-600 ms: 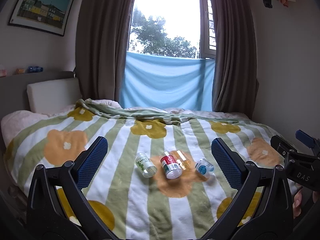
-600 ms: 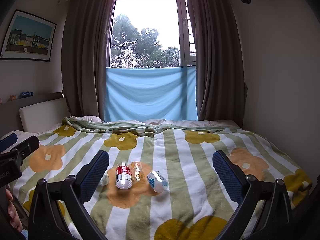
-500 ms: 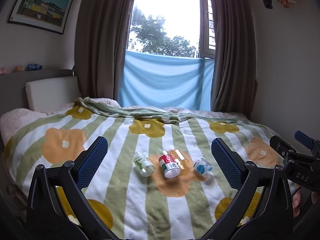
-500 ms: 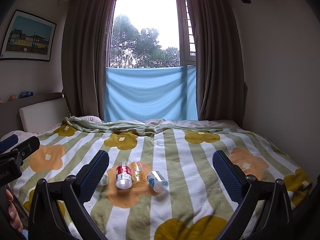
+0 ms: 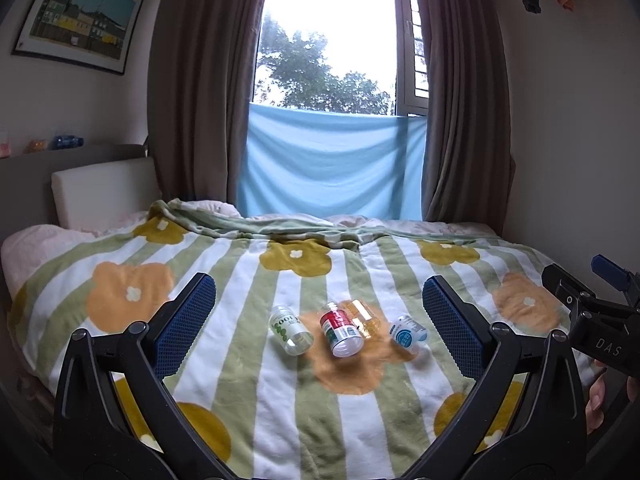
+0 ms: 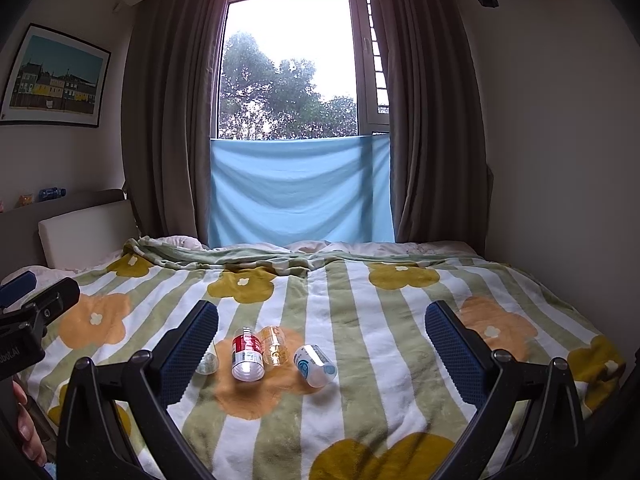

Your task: Flip cup upside down

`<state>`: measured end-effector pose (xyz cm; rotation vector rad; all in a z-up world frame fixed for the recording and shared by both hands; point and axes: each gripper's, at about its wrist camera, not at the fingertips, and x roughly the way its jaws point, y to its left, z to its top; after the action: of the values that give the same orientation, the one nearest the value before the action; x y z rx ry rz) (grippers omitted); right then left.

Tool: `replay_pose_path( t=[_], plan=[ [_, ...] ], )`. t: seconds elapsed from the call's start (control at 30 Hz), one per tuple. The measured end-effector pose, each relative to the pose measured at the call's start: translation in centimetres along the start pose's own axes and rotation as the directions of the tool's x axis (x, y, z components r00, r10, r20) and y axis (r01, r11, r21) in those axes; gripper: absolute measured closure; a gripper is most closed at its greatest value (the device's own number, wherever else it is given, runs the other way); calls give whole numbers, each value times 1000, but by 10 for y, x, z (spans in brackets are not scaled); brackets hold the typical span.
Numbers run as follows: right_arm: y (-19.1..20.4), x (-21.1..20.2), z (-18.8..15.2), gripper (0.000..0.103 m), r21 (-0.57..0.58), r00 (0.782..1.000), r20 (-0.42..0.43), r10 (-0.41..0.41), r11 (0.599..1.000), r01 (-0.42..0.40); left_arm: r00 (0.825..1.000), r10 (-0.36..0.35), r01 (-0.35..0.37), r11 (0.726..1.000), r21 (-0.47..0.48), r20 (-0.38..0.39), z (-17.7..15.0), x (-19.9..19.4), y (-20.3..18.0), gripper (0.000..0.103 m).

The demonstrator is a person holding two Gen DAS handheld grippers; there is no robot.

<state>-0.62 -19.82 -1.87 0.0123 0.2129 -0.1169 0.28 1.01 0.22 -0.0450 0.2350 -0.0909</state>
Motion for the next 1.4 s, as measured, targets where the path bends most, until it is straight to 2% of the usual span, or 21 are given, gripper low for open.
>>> replay_pose_path(
  t=[1.03,1.27,1.4],
  plan=[
    [-2,0,-1,0,5,1000,-4,9,1000,-9,1000,-7,8,1000,19,-20,-4,5,-9,0],
    [-3,11,-8,0,8,999,-31,42,999,-42,997,-5,5,1000,9,-81,-11,23,-2,0],
    [-6,39,-6,0,1,993,-79,90,996,-90,990,6,-6,1000,0,-139,-15,46,5,0]
  ],
)
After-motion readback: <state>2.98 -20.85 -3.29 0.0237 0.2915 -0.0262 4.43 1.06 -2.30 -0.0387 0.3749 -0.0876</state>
